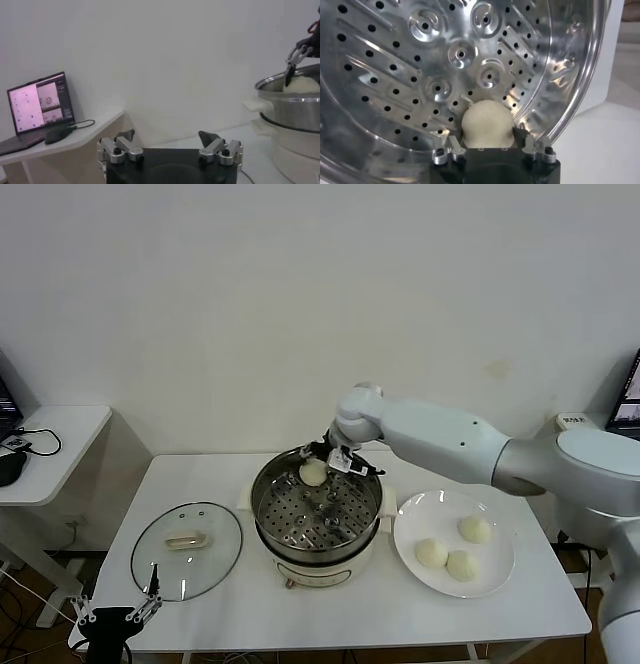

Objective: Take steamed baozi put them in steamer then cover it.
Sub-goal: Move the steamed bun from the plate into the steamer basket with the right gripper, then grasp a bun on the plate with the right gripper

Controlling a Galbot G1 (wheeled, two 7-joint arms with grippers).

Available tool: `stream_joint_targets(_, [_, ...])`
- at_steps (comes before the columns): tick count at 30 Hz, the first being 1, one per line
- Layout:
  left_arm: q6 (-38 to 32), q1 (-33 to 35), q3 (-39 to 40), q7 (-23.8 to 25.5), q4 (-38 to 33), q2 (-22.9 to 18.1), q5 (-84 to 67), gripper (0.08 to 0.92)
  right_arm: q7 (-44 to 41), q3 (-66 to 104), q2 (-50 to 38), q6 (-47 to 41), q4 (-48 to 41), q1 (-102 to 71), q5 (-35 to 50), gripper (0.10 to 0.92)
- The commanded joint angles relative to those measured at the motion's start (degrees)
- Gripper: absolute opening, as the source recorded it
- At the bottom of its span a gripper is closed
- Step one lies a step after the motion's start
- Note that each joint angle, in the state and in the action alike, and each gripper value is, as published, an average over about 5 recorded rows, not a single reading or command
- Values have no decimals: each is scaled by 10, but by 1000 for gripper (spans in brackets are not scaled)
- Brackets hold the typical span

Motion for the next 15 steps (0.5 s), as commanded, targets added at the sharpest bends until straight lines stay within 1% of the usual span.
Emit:
stream_joint_targets(1, [1,0,1,0,-1,0,0,823,-60,1,-39,-79,67,58,167,819])
stream_joint_targets(5, [1,-1,3,0,-2,0,1,823,-96,9,-95,-155,114,96,234,822])
stream_joint_targets(11, [2,-2,6,1,-5,7,0,823,-127,0,-205,-274,182,131,284,823])
stream_joint_targets(15, [3,-4,9,1,-8,15,-1,823,-138,-11,-286,-332,240,140,304,823])
